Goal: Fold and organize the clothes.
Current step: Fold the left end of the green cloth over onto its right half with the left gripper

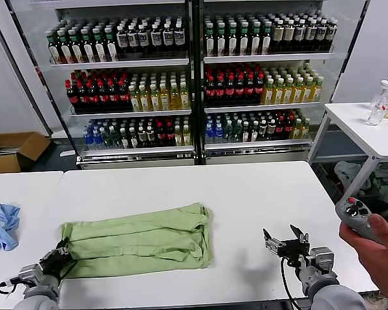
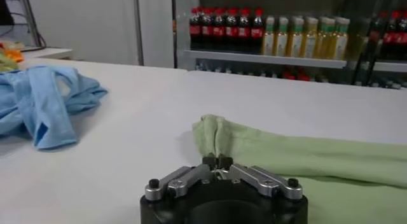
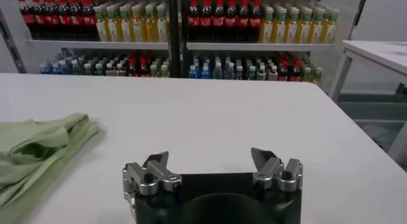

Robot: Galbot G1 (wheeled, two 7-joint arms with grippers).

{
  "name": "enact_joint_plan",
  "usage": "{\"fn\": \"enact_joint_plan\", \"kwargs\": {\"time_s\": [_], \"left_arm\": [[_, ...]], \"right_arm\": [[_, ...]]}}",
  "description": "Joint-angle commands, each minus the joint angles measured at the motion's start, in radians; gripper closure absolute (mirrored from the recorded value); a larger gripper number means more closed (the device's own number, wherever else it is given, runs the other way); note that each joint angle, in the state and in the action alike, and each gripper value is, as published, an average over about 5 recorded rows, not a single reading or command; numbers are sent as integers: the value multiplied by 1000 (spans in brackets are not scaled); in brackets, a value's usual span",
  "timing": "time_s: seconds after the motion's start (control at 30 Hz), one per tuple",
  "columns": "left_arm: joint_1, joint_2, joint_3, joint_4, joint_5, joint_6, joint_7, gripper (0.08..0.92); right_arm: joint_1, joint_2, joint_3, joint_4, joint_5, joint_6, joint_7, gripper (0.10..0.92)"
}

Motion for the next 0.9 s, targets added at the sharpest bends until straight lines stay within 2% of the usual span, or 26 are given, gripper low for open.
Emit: {"fn": "enact_joint_plan", "kwargs": {"time_s": [0.03, 0.2, 0.33, 0.47, 0.7, 0.9], "left_arm": [[-23, 25, -85, 44, -97, -39, 18, 909], [-44, 54, -162, -3, -165, -36, 28, 909], [-48, 66, -191, -116, -240, -2, 35, 909], [-40, 40, -163, -249, -357, 40, 31, 909], [-15, -85, 30, -454, -577, 105, -10, 909], [-36, -189, 274, -485, -571, 117, -66, 909]], "right_arm": [[3, -2, 2, -1, 3, 1, 1, 203], [2, -4, 6, -1, 5, 3, 1, 203], [3, -1, 4, -2, 5, 4, 0, 203], [4, 1, -2, -3, 5, 4, 0, 203], [1, 1, -4, -5, 2, 5, 0, 203], [-3, 0, 0, -6, 0, 8, -2, 203]]}}
